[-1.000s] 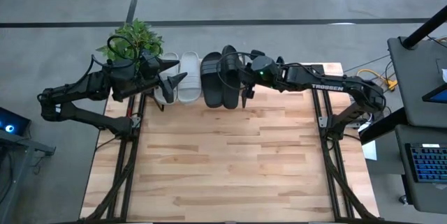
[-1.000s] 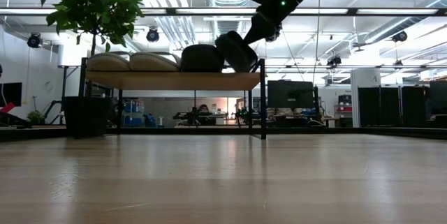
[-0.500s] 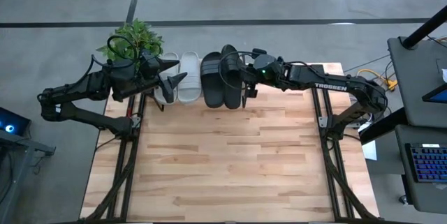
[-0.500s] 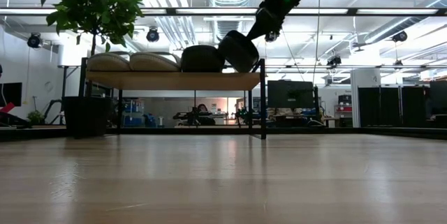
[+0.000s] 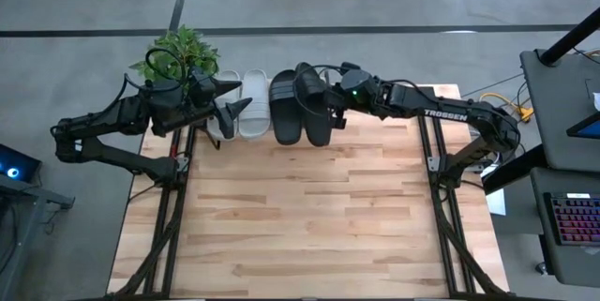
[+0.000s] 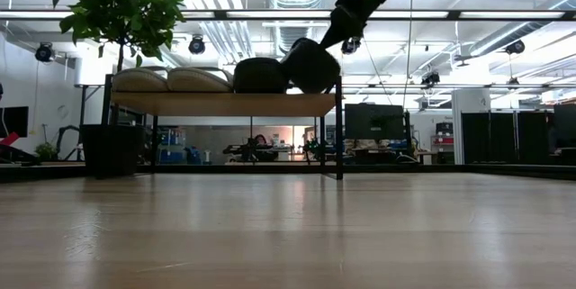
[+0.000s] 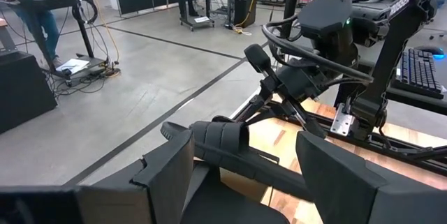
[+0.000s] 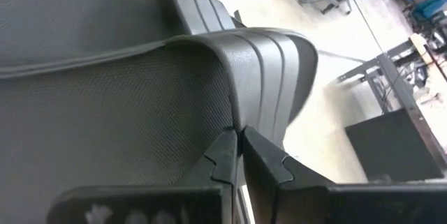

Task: Pick and place slides into the shelf
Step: Adjust the right black slipper on the shelf

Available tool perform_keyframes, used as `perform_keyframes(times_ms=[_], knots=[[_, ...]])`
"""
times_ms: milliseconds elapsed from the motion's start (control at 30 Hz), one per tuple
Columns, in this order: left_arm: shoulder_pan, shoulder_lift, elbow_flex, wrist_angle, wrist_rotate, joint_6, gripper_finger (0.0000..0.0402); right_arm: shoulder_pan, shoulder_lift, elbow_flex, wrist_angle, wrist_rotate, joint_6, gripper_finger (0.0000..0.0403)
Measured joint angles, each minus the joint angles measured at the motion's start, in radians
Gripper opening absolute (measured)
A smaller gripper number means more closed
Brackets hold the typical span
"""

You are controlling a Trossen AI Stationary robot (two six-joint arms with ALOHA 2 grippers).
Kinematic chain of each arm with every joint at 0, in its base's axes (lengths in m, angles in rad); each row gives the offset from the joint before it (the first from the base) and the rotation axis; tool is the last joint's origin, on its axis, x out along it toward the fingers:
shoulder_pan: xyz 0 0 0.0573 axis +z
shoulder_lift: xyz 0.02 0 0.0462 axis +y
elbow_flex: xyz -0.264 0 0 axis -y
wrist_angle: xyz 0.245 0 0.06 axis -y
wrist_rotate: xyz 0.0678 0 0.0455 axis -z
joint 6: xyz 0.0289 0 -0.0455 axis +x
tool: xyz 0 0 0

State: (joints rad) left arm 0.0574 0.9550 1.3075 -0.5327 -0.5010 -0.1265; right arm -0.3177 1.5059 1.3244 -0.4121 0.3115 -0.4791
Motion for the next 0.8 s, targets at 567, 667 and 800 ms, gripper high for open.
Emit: perform_keyframes(times_ms=[567, 667, 800], knots=[[0.000, 0.003, 0.000, 0.000, 0.001, 0.000, 0.0238, -0.044, 0.011, -0.001, 0.008, 0.003, 0.131, 0.0009], [0.000, 0.005, 0.000, 0.000, 0.001, 0.000, 0.0238, -0.045, 0.012, -0.002, 0.010, -0.001, 0.118, 0.0009], [0.000, 0.008, 0.000, 0.000, 0.001, 0.000, 0.0238, -0.044, 0.013, -0.002, 0.010, -0.003, 0.135, 0.0009]])
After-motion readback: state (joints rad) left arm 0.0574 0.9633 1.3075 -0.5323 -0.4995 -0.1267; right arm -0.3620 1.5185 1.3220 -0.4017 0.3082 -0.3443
